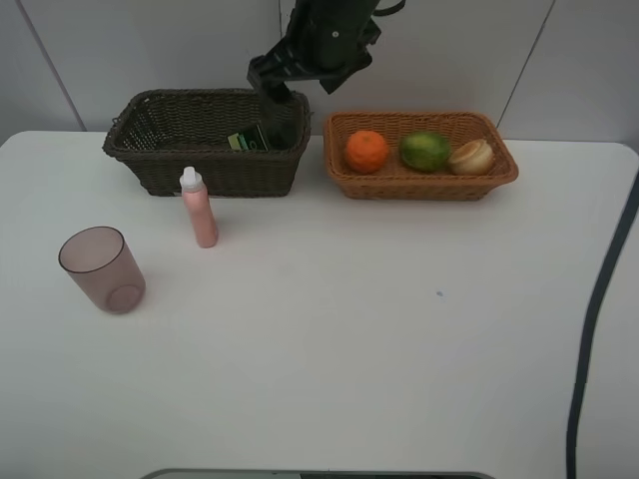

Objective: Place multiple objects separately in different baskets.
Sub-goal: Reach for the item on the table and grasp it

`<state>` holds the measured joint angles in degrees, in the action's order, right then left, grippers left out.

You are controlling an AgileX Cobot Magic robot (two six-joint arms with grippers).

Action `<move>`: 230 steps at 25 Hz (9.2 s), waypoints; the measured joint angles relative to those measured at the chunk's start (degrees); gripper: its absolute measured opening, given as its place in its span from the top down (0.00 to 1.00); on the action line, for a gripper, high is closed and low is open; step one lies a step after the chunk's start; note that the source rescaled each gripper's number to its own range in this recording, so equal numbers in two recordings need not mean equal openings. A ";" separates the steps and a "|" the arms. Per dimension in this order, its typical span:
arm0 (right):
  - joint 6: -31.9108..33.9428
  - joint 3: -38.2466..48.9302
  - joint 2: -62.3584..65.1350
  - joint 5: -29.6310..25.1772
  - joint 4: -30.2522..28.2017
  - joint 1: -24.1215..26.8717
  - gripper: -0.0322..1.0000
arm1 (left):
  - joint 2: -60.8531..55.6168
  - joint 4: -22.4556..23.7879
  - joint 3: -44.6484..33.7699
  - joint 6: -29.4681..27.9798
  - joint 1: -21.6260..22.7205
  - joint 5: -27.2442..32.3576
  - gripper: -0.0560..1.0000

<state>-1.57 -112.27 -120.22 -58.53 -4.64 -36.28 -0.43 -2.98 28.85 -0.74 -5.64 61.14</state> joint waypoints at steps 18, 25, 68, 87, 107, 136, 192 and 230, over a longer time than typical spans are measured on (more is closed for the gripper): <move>13.30 43.60 41.19 -1.10 -2.76 18.32 0.13 | 0.00 0.00 0.00 0.00 0.00 0.00 0.00; 13.60 56.25 60.74 -2.74 -2.87 31.06 0.13 | 0.00 0.00 0.00 0.00 0.00 0.00 0.00; 8.79 78.14 111.41 1.78 -0.91 35.23 0.13 | 0.00 0.00 0.00 0.00 0.00 0.00 0.00; 8.79 81.14 111.68 4.90 -0.86 35.23 0.13 | 0.00 0.00 0.00 0.00 0.00 0.00 0.00; 8.79 81.14 120.40 3.64 -0.86 34.67 0.13 | 0.00 0.00 0.00 0.00 0.00 0.00 0.00; 4.94 82.46 120.44 -2.04 -0.86 34.67 0.13 | 0.00 0.00 0.00 0.00 0.00 0.00 0.00; 4.77 82.46 120.44 -1.99 -0.75 34.67 0.13 | 51.33 0.51 12.44 4.09 -1.90 -5.09 0.00; 4.77 82.46 120.44 -1.99 -0.75 34.67 0.13 | 88.22 4.12 18.87 -0.39 0.06 -17.82 0.00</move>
<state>3.20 -29.81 0.22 -60.52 -5.39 -1.60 87.79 1.14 47.72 -1.13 -5.58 43.32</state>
